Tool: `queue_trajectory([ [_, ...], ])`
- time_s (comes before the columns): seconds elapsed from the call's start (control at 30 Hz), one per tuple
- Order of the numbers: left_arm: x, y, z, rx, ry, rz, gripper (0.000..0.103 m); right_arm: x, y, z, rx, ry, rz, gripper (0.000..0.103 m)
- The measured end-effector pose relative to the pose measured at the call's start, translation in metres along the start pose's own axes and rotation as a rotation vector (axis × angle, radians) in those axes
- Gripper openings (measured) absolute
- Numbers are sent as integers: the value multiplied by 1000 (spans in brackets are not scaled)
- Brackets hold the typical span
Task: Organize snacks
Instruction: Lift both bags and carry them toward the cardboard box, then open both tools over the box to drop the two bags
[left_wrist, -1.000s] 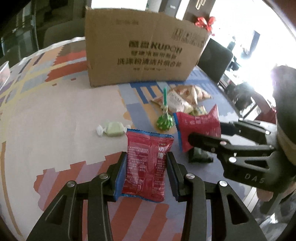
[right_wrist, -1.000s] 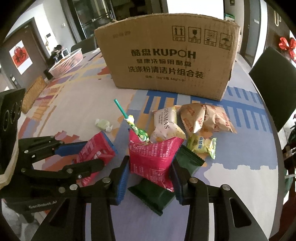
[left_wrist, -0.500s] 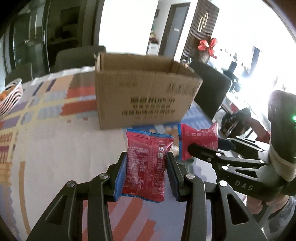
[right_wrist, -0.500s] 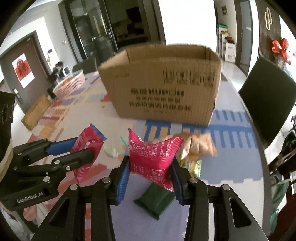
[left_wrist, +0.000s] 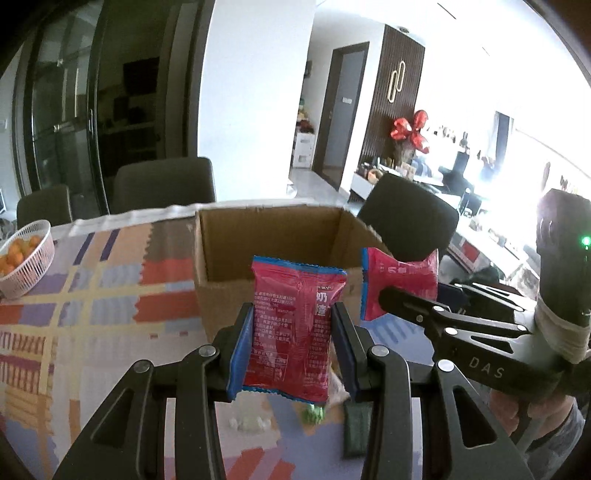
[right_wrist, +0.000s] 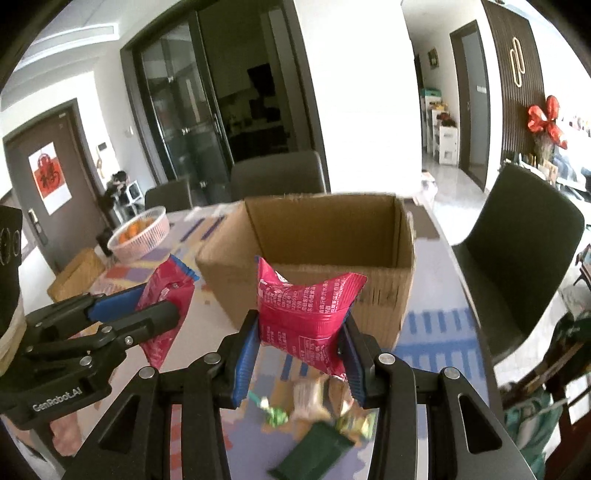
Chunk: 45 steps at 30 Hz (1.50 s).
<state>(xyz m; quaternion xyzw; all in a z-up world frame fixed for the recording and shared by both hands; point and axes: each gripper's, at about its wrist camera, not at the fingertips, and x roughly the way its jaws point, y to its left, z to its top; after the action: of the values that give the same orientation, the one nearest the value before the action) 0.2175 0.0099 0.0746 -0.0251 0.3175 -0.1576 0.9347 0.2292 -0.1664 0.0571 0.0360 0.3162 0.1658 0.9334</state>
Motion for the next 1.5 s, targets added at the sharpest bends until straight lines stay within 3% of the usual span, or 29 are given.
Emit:
queue_trajectory([
  [0.43, 33, 12, 56, -3, -1, 10, 41, 13, -9, 60, -11, -46, -20, 43],
  [1.0, 100, 26, 85, -24, 126, 23, 42, 77, -33, 89, -17, 45, -79, 44],
  [1.13, 92, 25, 84, -33, 108, 43, 61, 80, -33, 90, -23, 39, -142, 65],
  [1.27, 74, 20, 76, 3, 70, 93, 62, 67, -31, 84, -42, 9, -157, 65],
  [1.5, 35, 14, 56, 30, 16, 109, 67, 39, -15, 66, -64, -22, -95, 65],
])
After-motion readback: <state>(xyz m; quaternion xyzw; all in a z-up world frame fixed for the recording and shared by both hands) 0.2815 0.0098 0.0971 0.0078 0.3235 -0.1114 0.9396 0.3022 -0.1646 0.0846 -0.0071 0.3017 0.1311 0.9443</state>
